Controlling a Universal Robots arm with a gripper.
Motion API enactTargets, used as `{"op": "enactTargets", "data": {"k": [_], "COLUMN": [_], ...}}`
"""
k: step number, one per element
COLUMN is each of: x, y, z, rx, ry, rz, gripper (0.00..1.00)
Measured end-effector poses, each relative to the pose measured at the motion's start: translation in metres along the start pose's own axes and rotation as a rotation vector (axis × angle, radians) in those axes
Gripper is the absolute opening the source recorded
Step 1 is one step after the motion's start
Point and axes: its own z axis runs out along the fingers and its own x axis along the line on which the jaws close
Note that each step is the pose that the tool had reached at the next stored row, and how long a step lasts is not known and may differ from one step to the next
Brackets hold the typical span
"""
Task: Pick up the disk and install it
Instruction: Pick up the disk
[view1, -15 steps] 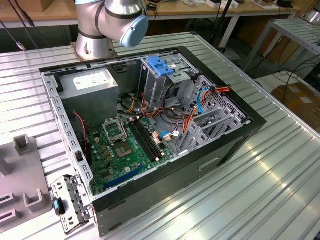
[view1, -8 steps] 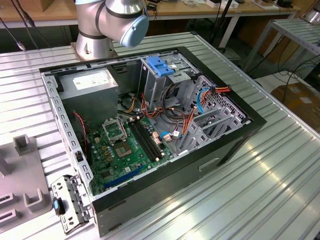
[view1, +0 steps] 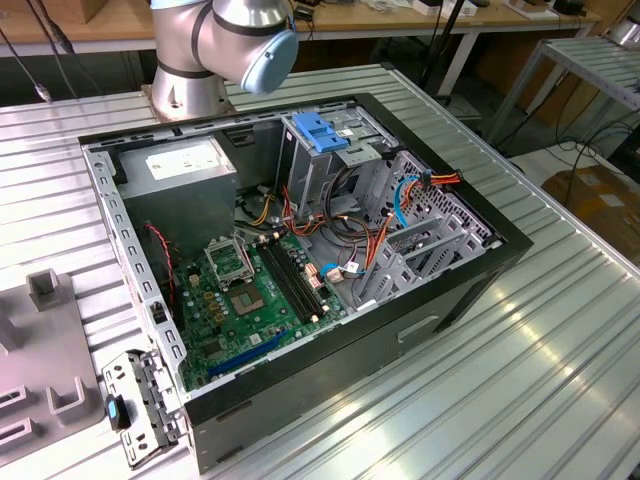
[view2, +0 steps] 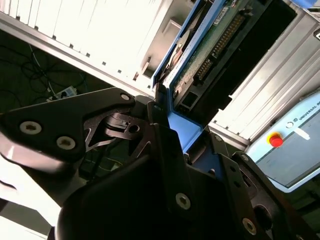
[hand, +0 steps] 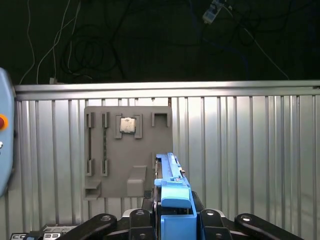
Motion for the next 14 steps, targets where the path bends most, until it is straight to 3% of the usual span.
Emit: {"op": "enactTargets", "data": {"k": [7,10,12,14], "x": [0.0003,0.0049,0.0126,0.0134], "y": [-0.0118,-0.0138,-0.0156,-0.0194], "z": [0.0001,0.0001,0.0003,0.0001], "rx": [0.0000,-0.0001,0.0000,-0.0001], "ry": [0.0000,0.0000,-0.0001,0.0000], "rz": [0.000,0.000,0.000,0.000], "gripper": [0.37,0.37,0.37,0.37]}}
